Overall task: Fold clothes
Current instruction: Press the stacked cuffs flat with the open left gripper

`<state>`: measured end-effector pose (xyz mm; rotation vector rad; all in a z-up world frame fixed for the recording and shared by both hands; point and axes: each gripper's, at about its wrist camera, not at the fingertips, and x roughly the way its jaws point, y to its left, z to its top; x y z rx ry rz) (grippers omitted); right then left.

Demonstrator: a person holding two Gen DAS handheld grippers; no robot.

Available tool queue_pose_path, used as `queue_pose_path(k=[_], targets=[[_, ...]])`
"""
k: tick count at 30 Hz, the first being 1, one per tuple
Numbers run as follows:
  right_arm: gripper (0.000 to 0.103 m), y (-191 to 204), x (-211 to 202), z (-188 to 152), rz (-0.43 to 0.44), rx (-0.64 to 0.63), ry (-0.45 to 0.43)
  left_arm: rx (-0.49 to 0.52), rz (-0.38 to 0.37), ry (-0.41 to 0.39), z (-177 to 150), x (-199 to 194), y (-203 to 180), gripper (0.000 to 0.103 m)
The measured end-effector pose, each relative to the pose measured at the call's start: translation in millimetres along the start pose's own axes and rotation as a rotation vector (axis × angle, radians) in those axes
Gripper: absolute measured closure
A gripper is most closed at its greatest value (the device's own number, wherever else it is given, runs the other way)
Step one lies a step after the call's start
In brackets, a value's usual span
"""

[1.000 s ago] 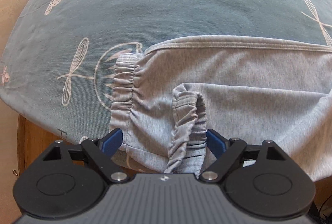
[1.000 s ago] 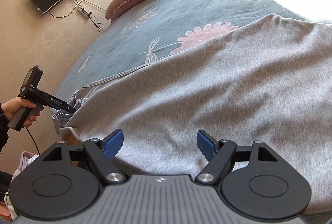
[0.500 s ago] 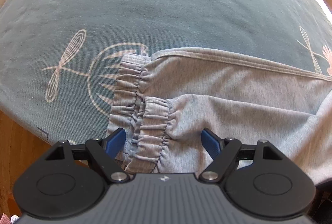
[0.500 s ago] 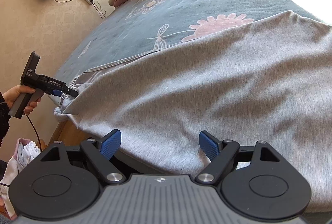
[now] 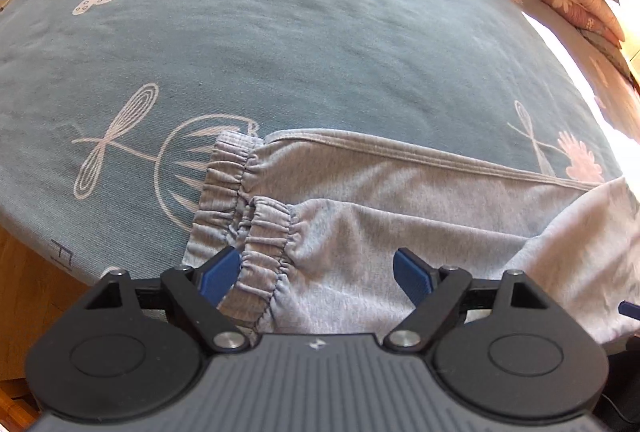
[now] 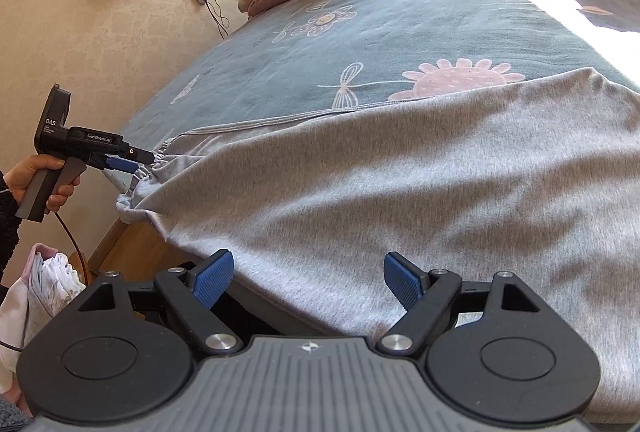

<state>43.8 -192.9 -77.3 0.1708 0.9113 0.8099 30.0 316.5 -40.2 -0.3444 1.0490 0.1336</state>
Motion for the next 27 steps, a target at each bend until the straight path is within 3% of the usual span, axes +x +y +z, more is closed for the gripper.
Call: queue_pose_path(k=[2,7,9,12,15,18,22,24,26,27], targets=[[0.017,2,0,-1,0.004,-0.005,0.002,-0.091,-0.028,-0.053,-12,-10,13,0.017],[0.017,4,0,-1,0.008,-0.007,0.003,-0.428,-0.081,-0.201,-54,-16,60,0.012],[0.017,4,1,-2,0.007,-0.005,0.008,-0.537,-0.135,-0.209,-72,-10,75,0.012],[0.017,5,2,-3,0.002,-0.002,0.017,-0.689,-0.289,-0.21,-90,13,92,0.012],[0.017,7,2,-3,-0.008,-0.005,0.02,-0.772,-0.403,-0.241,-98,33,99,0.012],[0.017,8,0,-3,-0.021,-0.014,0.018,-0.791,-0.514,-0.325,-99,41,100,0.012],[0.017,7,2,-3,-0.019,-0.005,0.025,-0.817,-0.548,-0.367,-106,58,103,0.014],[0.017,8,4,-4,-0.021,-0.011,0.034,-0.827,-0.555,-0.405,-110,61,106,0.023],[0.017,9,5,-5,-0.023,-0.018,0.039,-0.831,-0.551,-0.436,-112,62,108,0.044],[0.017,9,5,-5,-0.024,-0.018,0.04,-0.823,-0.54,-0.441,-112,62,107,0.049]])
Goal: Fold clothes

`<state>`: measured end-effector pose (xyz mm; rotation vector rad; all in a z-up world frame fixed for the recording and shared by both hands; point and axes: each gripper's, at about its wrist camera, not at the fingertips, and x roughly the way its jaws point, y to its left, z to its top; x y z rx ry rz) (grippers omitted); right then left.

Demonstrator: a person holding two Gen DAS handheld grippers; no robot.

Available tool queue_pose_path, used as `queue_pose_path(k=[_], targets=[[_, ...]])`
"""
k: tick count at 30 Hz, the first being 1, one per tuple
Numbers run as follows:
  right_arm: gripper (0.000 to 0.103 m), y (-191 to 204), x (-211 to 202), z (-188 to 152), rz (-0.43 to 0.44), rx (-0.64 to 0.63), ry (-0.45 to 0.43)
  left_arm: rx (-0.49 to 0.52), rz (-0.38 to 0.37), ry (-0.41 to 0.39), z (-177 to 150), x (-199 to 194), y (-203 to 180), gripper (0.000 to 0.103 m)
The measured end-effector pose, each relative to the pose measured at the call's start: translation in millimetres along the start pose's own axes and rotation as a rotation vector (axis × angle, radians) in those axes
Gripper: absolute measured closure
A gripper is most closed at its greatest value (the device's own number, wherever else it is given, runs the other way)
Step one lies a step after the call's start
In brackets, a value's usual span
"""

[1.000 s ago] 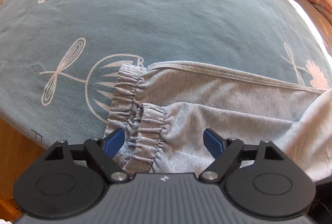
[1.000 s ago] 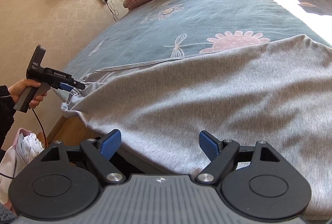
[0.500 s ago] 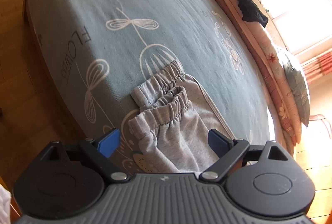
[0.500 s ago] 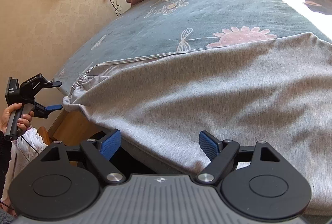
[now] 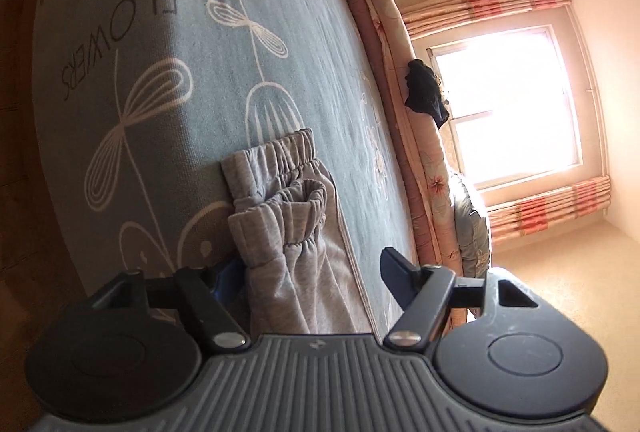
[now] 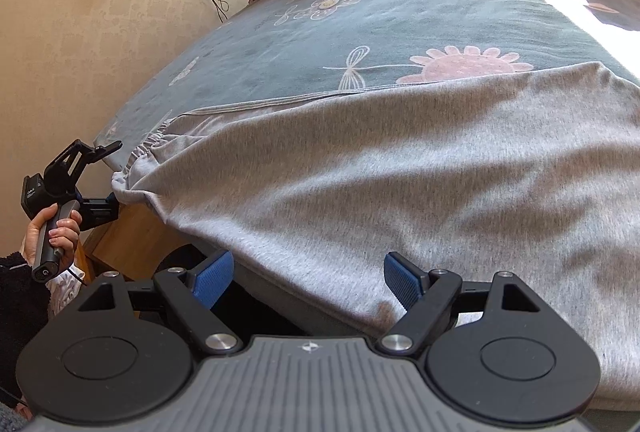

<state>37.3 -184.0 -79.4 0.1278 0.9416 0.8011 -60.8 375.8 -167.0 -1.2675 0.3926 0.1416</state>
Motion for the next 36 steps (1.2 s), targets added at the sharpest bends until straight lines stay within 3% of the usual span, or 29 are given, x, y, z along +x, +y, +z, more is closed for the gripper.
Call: queue_pose_path(k=[1,4,8,16,17,19,22,24,25,29,32,36], targets=[[0.017,0,0,0,-0.001,0.0,0.001,0.022,0.021,0.002,0,1,-3,0.059],[0.017,0,1,0,-0.005,-0.001,0.002,0.096,0.102,0.01,2,3,-18,0.075],[0.017,1,2,0,-0.009,-0.002,0.005,0.211,0.186,0.006,5,-2,-49,0.082],[0.017,3,3,-1,-0.009,0.0,0.012,0.379,0.064,-0.022,20,-8,-125,0.083],[0.017,3,2,-1,-0.011,-0.003,0.009,0.4,0.074,-0.023,22,-6,-133,0.083],[0.017,4,-1,0,-0.019,-0.012,0.0,0.441,0.13,-0.032,26,0,-147,0.083],[0.017,4,-5,-1,-0.035,-0.018,-0.012,0.529,0.308,-0.071,31,4,-161,0.083],[0.017,3,-5,-1,-0.038,-0.019,-0.012,0.617,0.353,-0.063,25,7,-167,0.083],[0.017,3,-5,-1,-0.037,-0.023,-0.012,0.64,0.35,-0.034,21,10,-168,0.08],[0.017,11,-7,10,0.002,-0.098,-0.066,0.719,0.316,0.11,-6,28,-170,0.049],[0.017,25,-11,34,0.036,-0.244,-0.137,0.784,0.308,0.181,-35,41,-170,0.044],[0.025,46,3,85,0.036,-0.425,-0.137,0.852,0.283,0.246,-68,51,-169,0.034]])
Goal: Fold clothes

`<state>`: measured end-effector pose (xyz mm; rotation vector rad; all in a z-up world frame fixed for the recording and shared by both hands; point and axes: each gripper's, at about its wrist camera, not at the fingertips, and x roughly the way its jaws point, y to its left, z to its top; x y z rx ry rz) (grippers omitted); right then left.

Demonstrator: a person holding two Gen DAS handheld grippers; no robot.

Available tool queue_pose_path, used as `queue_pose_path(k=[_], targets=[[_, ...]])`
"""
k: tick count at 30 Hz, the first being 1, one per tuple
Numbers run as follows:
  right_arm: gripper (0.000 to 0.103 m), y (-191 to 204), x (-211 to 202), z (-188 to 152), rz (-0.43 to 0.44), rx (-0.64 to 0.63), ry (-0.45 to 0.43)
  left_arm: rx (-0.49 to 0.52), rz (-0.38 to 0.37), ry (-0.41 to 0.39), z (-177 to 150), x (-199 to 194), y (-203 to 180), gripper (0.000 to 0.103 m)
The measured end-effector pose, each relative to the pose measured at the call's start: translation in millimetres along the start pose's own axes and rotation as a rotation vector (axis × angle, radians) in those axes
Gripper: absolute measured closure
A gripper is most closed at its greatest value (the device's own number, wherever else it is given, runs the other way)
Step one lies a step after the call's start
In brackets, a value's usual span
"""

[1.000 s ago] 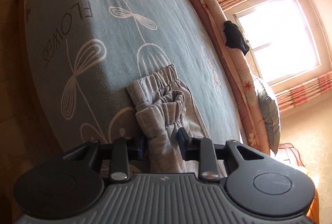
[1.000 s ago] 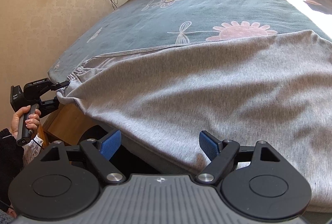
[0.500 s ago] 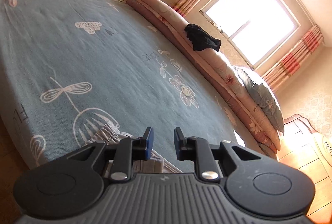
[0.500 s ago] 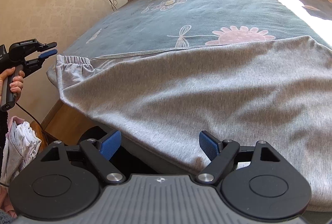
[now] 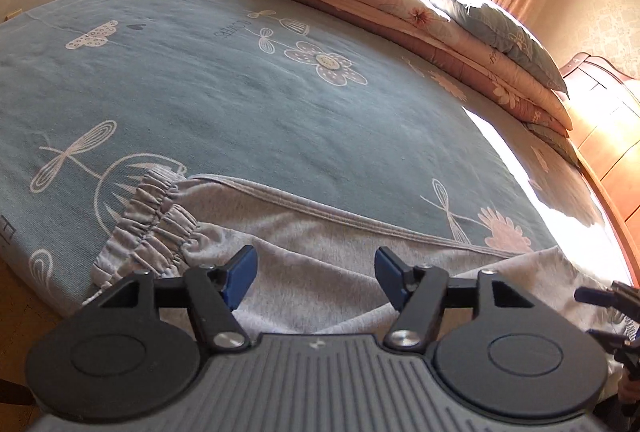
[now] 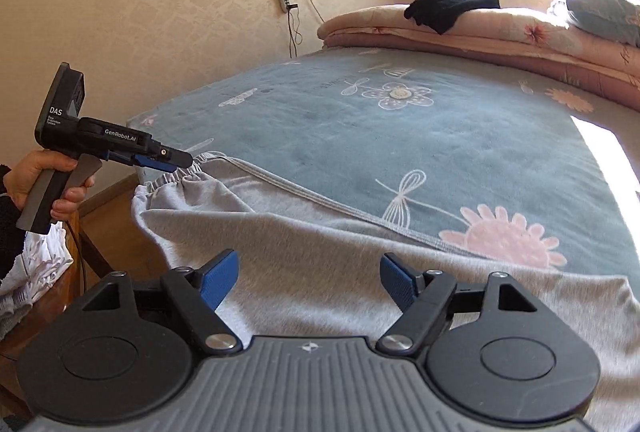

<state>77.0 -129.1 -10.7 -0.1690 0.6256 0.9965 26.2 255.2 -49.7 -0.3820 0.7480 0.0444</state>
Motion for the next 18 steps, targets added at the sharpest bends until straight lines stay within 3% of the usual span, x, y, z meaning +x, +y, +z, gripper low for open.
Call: queue_pose_path(k=[5,9,12,15,18], targets=[[0.037,4,60,64,0.119,-0.106,0.073,0.014,0.027,-0.062,-15,-3,-12,0.03],[0.05,18,127,97,0.229,-0.175,0.178,-0.048,0.031,-0.145,-22,-11,-4,0.026],[0.064,27,180,99,0.292,-0.196,0.29,-0.084,0.049,-0.174,-27,-15,5,0.024],[0.064,34,216,88,0.331,-0.21,0.382,-0.083,0.08,-0.177,-30,-17,12,0.024],[0.064,40,229,77,0.336,-0.232,0.415,-0.068,0.106,-0.181,-32,-19,17,0.024]])
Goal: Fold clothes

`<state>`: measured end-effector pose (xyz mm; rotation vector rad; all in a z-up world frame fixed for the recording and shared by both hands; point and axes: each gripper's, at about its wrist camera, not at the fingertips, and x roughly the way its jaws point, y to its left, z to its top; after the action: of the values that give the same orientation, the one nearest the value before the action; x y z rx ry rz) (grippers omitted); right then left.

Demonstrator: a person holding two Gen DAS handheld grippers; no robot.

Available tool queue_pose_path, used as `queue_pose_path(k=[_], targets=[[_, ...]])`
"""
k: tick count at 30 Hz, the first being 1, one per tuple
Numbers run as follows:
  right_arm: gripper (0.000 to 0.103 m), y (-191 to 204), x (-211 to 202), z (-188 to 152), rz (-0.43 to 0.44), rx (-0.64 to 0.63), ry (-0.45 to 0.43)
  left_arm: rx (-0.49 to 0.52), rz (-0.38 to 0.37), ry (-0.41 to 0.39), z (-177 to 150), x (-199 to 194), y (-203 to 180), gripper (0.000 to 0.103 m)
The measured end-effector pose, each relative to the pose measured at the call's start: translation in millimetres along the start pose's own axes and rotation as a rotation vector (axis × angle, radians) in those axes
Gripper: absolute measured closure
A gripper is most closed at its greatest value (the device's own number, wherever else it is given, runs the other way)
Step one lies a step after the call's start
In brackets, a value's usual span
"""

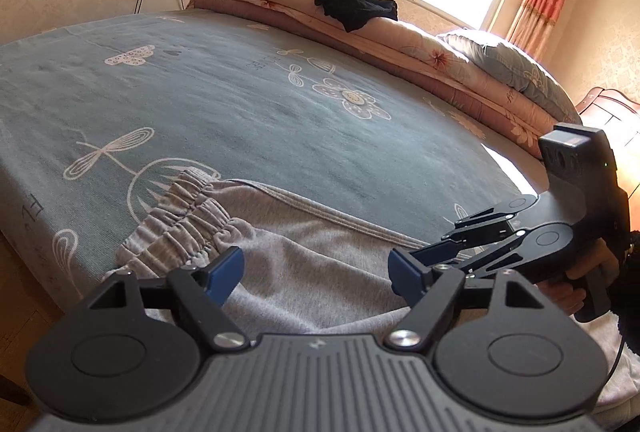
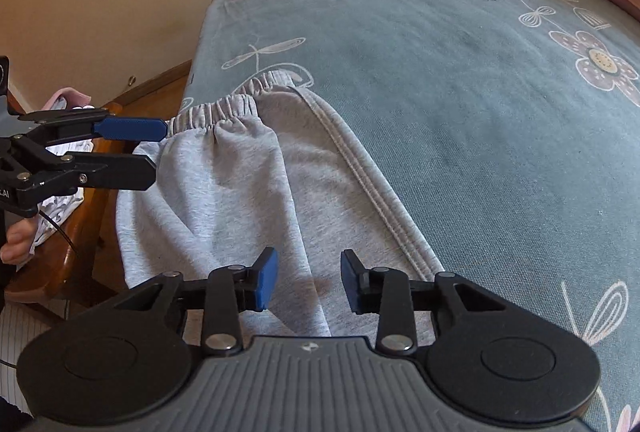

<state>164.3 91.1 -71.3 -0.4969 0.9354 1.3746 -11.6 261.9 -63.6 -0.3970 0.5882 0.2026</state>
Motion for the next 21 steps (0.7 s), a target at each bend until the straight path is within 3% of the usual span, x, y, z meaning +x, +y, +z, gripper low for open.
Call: queue_pose_path(k=[4,8,9,13,18,21], targets=[[0.066,13,8,-3,-0.045,-0.065,0.018,-0.013,0.01,0.003,-4,4,8,0.024],[0.097,43,9,-6,-0.11,-0.22,0.045,-0.019,-0.003,0.004,-8,6,9,0.023],[0.1,49,9,-6,-0.127,-0.244,0.046,-0.019,-0.005,0.002,-8,6,9,0.023],[0.101,63,3,-2,-0.187,-0.292,0.023,-0.035,-0.014,-0.016,-8,1,12,0.023],[0.101,66,-17,27,-0.222,-0.291,-0.083,-0.027,-0.008,-0.04,-6,-9,13,0.022],[0.101,60,-16,44,-0.264,-0.295,-0.096,-0.027,-0.007,-0.052,-5,-13,13,0.02]])
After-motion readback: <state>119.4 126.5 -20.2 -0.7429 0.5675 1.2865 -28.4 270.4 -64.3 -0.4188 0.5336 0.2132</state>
